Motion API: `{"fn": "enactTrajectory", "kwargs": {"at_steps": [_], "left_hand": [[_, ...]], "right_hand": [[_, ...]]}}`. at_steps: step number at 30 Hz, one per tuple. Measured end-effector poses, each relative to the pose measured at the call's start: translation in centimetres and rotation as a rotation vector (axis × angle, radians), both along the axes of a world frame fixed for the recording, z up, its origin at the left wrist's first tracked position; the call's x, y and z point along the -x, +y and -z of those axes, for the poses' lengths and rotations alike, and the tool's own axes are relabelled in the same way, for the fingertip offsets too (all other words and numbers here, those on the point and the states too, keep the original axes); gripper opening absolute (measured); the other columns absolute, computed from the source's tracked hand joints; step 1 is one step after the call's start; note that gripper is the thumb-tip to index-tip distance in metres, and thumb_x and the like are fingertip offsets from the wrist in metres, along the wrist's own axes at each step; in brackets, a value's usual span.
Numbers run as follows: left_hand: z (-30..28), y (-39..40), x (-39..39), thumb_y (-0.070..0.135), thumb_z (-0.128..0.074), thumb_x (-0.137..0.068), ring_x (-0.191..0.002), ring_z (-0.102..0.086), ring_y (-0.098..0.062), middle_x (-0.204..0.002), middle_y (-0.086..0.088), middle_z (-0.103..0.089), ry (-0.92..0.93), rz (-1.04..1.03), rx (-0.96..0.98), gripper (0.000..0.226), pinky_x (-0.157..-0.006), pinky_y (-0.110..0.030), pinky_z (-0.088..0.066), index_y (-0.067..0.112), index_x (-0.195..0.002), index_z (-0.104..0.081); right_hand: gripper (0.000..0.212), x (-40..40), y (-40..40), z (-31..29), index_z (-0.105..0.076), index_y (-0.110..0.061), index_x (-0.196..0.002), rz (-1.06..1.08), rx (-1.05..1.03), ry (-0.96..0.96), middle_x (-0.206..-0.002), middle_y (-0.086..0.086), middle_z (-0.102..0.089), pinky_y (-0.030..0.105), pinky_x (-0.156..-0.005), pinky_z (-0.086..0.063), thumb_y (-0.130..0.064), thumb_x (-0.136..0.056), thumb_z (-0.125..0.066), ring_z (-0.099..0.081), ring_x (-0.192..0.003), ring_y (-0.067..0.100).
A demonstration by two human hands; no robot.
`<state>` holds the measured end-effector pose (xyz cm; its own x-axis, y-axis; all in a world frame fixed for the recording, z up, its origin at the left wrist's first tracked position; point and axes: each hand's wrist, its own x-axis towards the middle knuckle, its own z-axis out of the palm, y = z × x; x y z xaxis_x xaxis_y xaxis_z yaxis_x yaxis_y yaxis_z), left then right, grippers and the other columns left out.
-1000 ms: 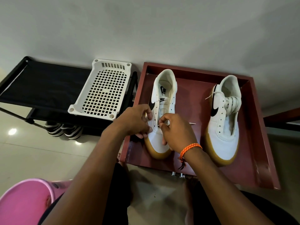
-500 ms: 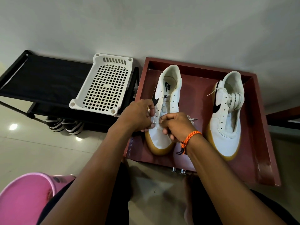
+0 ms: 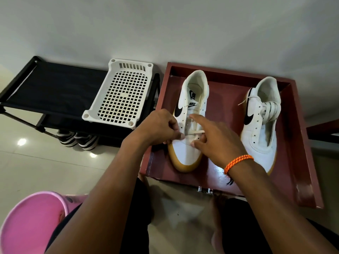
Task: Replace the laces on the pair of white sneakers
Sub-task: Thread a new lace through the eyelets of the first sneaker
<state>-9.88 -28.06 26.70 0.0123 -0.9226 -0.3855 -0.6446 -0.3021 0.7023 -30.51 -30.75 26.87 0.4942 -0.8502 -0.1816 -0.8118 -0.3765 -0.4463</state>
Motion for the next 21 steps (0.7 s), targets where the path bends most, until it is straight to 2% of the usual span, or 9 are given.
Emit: {"fn": "enactTrajectory", "kwargs": {"at_steps": [3, 5, 9, 11, 13, 17, 19, 20, 21], "left_hand": [[0.1, -0.1, -0.2, 0.013, -0.085, -0.088, -0.067, -0.074, -0.017, -0.069, -0.003, -0.075, 0.0, 0.012, 0.039, 0.015, -0.074, -0.035, -0.063, 0.01, -0.076, -0.078], [-0.2, -0.2, -0.8, 0.007, -0.082, -0.09, -0.077, -0.076, -0.023, -0.077, -0.006, -0.078, 0.11, -0.023, 0.023, 0.013, -0.08, -0.042, -0.065, 0.006, -0.078, -0.077], [-1.9, 0.1, -1.2, 0.003, -0.071, -0.098, -0.104, -0.078, -0.029, -0.11, -0.013, -0.081, 0.536, -0.107, 0.032, 0.013, -0.095, -0.042, -0.064, -0.01, -0.094, -0.07], [-2.7, 0.2, -1.1, 0.004, -0.066, -0.099, -0.111, -0.076, -0.036, -0.121, -0.018, -0.077, 0.781, -0.128, 0.049, 0.013, -0.096, -0.043, -0.063, -0.009, -0.098, -0.065], [-2.9, 0.2, -1.0, 0.008, -0.066, -0.096, -0.107, -0.078, -0.035, -0.121, -0.019, -0.076, 1.026, -0.145, 0.079, 0.01, -0.091, -0.041, -0.065, -0.002, -0.095, -0.063], [-2.9, 0.1, -2.0, 0.015, -0.08, -0.09, -0.075, -0.079, -0.015, -0.11, -0.01, -0.076, 1.567, -0.189, 0.118, 0.016, -0.067, -0.03, -0.067, 0.011, -0.094, -0.064], [-3.4, 0.0, -2.3, 0.012, -0.06, -0.103, -0.053, -0.067, -0.011, -0.098, -0.009, -0.072, 1.518, -0.219, 0.064, 0.008, -0.044, -0.02, -0.053, 0.013, -0.096, -0.056], [-3.4, -0.1, -2.2, 0.009, -0.051, -0.106, -0.043, -0.055, -0.01, -0.089, -0.011, -0.067, 1.327, -0.236, 0.029, 0.011, -0.035, -0.018, -0.039, 0.013, -0.096, -0.055], [-3.2, -0.2, -1.9, 0.007, -0.046, -0.106, -0.039, -0.043, -0.011, -0.079, -0.013, -0.061, 1.045, -0.225, 0.0, 0.018, -0.035, -0.017, -0.029, 0.012, -0.094, -0.058]], "right_hand": [[0.075, 0.7, -0.7, 0.7, -0.046, -0.05, -0.148, 0.006, -0.097, -0.112, -0.083, -0.01, -0.067, 0.037, -0.075, -0.056, -0.032, -0.086, -0.084, -0.066, -0.082, 0.018], [0.074, 0.7, -0.7, 0.9, -0.049, -0.051, -0.145, 0.021, -0.099, -0.133, -0.077, -0.012, -0.062, 0.031, -0.07, -0.049, -0.034, -0.084, -0.086, -0.062, -0.076, 0.014], [0.072, 0.4, -0.7, 1.1, -0.05, -0.051, -0.143, 0.024, -0.077, -0.142, -0.076, -0.01, -0.064, 0.03, -0.07, -0.044, -0.035, -0.083, -0.087, -0.064, -0.078, 0.016], [0.072, 0.3, -0.7, 1.0, -0.05, -0.049, -0.145, 0.018, -0.069, -0.145, -0.074, -0.012, -0.06, 0.03, -0.072, -0.042, -0.034, -0.084, -0.086, -0.06, -0.077, 0.014], [0.071, 0.4, -0.8, 1.1, -0.051, -0.048, -0.145, 0.026, -0.083, -0.151, -0.073, -0.013, -0.058, 0.029, -0.072, -0.04, -0.033, -0.085, -0.086, -0.058, -0.077, 0.012], [0.069, 0.5, -0.7, 1.5, -0.052, -0.048, -0.142, 0.024, -0.103, -0.192, -0.073, -0.012, -0.06, 0.032, -0.075, -0.051, -0.031, -0.085, -0.086, -0.061, -0.08, 0.012], [0.07, 0.5, -0.8, 1.6, -0.051, -0.048, -0.142, 0.012, -0.096, -0.18, -0.075, -0.012, -0.06, 0.035, -0.079, -0.055, -0.03, -0.085, -0.086, -0.063, -0.081, 0.015], [0.069, 0.5, -0.9, 1.7, -0.05, -0.049, -0.142, 0.015, -0.098, -0.174, -0.076, -0.012, -0.059, 0.035, -0.078, -0.054, -0.03, -0.085, -0.085, -0.063, -0.081, 0.015], [0.069, 0.5, -0.9, 1.6, -0.051, -0.05, -0.141, 0.022, -0.103, -0.173, -0.076, -0.012, -0.058, 0.033, -0.076, -0.053, -0.03, -0.085, -0.086, -0.062, -0.08, 0.015]]}}
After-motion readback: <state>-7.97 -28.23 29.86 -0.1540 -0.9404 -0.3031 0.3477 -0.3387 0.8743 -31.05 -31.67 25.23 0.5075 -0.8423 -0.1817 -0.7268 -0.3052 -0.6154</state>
